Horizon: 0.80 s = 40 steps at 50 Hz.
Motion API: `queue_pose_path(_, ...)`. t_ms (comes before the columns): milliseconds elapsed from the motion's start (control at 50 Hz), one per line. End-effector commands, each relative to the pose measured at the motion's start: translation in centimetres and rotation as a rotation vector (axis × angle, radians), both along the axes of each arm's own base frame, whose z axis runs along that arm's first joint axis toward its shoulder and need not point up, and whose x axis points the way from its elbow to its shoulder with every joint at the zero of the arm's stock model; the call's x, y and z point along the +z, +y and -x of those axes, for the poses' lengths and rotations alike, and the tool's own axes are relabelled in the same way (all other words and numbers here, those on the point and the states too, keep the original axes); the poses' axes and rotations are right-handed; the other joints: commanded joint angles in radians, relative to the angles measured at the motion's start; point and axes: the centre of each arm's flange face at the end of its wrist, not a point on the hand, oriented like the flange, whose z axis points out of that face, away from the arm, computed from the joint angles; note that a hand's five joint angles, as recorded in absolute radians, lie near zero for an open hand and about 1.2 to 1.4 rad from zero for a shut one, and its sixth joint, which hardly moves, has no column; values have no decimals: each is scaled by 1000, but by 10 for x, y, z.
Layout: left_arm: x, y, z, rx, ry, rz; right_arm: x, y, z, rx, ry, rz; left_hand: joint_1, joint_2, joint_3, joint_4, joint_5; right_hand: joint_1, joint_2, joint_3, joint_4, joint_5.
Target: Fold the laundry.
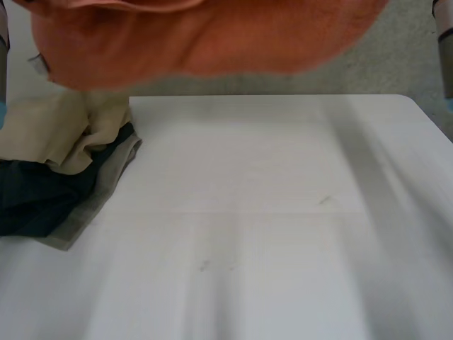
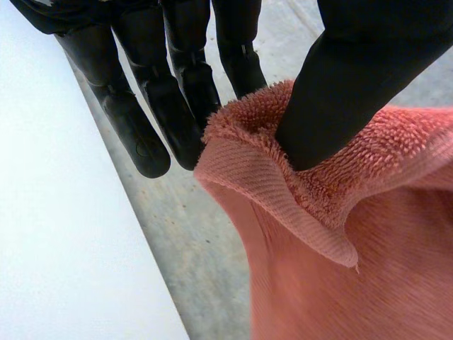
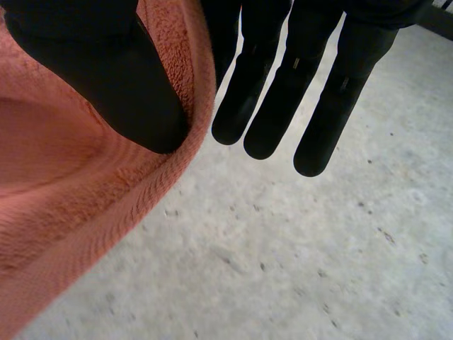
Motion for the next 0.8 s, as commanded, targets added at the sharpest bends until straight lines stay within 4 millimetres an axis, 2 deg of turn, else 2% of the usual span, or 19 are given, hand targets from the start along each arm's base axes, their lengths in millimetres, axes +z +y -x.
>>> queue_pose_path(20, -58, 6, -6, -22, -33, -232, -39, 10, 16, 80, 96, -171, 262, 200, 208, 194, 274, 260, 215, 209, 199, 236)
queue_pose_path(80, -86, 8, -10, -7, -40, -315, -59, 10, 24, 87, 120, -239, 262, 200, 208, 194, 274, 260, 215, 209, 199, 236)
queue_pose_path(100, -103, 11, -10, -8, -53, -362, -74, 12, 28, 100, 141, -295, 262, 200, 208, 194, 274, 260, 215, 209, 199, 236)
queue_pose_path(140, -121, 15, -8, -19, -68, -411, -92, 13, 30, 119, 162, -360, 262, 200, 208, 194, 274, 260, 215, 209, 199, 236)
queue_pose_path(160, -140, 19, -4, -46, -85, -464, -112, 16, 32, 137, 183, -429, 262, 200, 208, 194, 274, 260, 215, 209, 199, 236)
queue_pose_path(220, -175, 25, 6, -101, -116, -554, -144, 20, 35, 154, 216, -543, 262, 200, 208, 194, 274, 260, 215, 209, 199, 236)
queue_pose_path(240, -196, 29, 12, -140, -139, -609, -165, 25, 35, 160, 249, -611, 262, 200, 208, 194, 274, 260, 215, 209, 199, 236)
queue_pose_path(280, -218, 33, 17, -171, -162, -662, -186, 29, 35, 156, 288, -673, 262, 200, 208, 194, 274, 260, 215, 209, 199, 236)
queue_pose_path(300, -237, 35, 19, -187, -187, -709, -205, 34, 37, 142, 334, -723, 262, 200, 208, 194, 274, 260, 215, 209, 199, 236)
queue_pose_path(380, -273, 34, 16, -170, -267, -800, -236, 40, 39, 94, 459, -797, 262, 200, 208, 194, 274, 260, 215, 209, 199, 236)
queue_pose_path(420, -278, 32, 13, -155, -294, -813, -243, 42, 41, 69, 502, -822, 262, 200, 208, 194, 274, 260, 215, 209, 199, 236)
queue_pose_path(480, -267, 33, 10, -149, -319, -796, -249, 44, 45, 20, 577, -865, 262, 200, 208, 194, 274, 260, 215, 209, 199, 236)
queue_pose_path(500, -262, 34, 10, -149, -317, -785, -249, 45, 45, 10, 591, -874, 167, 104, 113, 98, 178, 260, 215, 209, 199, 236)
queue_pose_path(520, -252, 37, 10, -156, -312, -764, -250, 49, 44, 5, 609, -891, -125, -187, -179, -193, -114, 260, 215, 209, 199, 236)
queue_pose_path(560, -243, 43, 11, -170, -310, -744, -251, 51, 42, 1, 611, -903, -391, -453, -445, -459, -380, 260, 215, 209, 199, 236)
queue_pose_path(680, -231, 60, 2, -216, -335, -695, -238, 58, 40, 0, 594, -859, -720, -783, -774, -789, -709, 260, 215, 209, 199, 236)
queue_pose_path(720, -232, 66, 0, -226, -358, -690, -237, 59, 39, -2, 592, -846, -712, -775, -766, -780, -701, 260, 215, 209, 199, 236)
queue_pose_path(800, -236, 81, -3, -265, -432, -681, -237, 60, 38, -8, 591, -827, -560, -622, -614, -628, -549, 260, 215, 209, 199, 236)
